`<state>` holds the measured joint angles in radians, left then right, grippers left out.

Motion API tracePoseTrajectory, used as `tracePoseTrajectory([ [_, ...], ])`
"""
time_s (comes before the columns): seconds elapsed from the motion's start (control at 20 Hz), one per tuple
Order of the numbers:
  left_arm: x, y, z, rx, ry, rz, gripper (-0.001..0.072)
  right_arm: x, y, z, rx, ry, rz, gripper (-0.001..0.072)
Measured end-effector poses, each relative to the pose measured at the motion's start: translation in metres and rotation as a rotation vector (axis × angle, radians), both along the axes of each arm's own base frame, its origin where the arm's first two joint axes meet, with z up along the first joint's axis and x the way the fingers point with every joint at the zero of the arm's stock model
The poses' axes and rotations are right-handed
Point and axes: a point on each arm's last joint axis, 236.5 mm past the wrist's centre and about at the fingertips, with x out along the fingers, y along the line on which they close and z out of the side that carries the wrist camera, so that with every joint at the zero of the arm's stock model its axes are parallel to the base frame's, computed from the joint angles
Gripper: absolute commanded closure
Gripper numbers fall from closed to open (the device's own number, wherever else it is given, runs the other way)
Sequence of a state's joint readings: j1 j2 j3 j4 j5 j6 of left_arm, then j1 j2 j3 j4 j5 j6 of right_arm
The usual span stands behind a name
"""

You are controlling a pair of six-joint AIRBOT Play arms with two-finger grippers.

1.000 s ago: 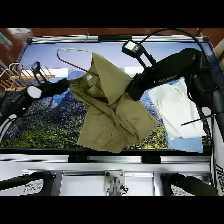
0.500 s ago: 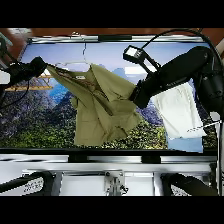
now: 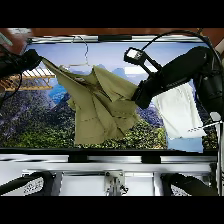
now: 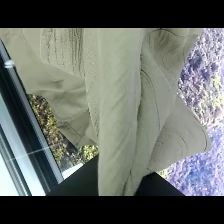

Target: Fold the shirts.

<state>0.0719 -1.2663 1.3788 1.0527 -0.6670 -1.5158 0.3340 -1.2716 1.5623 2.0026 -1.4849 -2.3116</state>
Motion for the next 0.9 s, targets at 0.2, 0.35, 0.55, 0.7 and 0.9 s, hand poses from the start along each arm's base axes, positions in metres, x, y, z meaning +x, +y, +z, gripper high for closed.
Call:
tracePoseTrajectory([
  [0.2,-0.008,-0.054,0.034,-0.01,-0.091,-0.136,0.0673,0.003,-0.002,-0.008,-0.018,0.016,-0.007,0.0643],
  [0.35,-0.013,-0.102,0.076,-0.019,-0.217,-0.221,0.0672,0.005,-0.002,-0.017,-0.039,0.037,-0.013,0.0643],
  [0.55,-0.034,-0.154,0.123,0.003,-0.342,-0.334,0.0674,0.017,0.009,-0.022,-0.045,0.0,-0.047,0.0643],
  [0.7,-0.056,-0.169,0.126,0.07,-0.329,-0.417,0.0674,0.037,0.012,-0.017,-0.015,-0.046,-0.136,0.0643],
  [0.9,-0.078,-0.163,0.121,0.197,-0.287,-0.458,0.0674,0.056,-0.001,-0.008,0.018,-0.076,-0.242,0.0643],
])
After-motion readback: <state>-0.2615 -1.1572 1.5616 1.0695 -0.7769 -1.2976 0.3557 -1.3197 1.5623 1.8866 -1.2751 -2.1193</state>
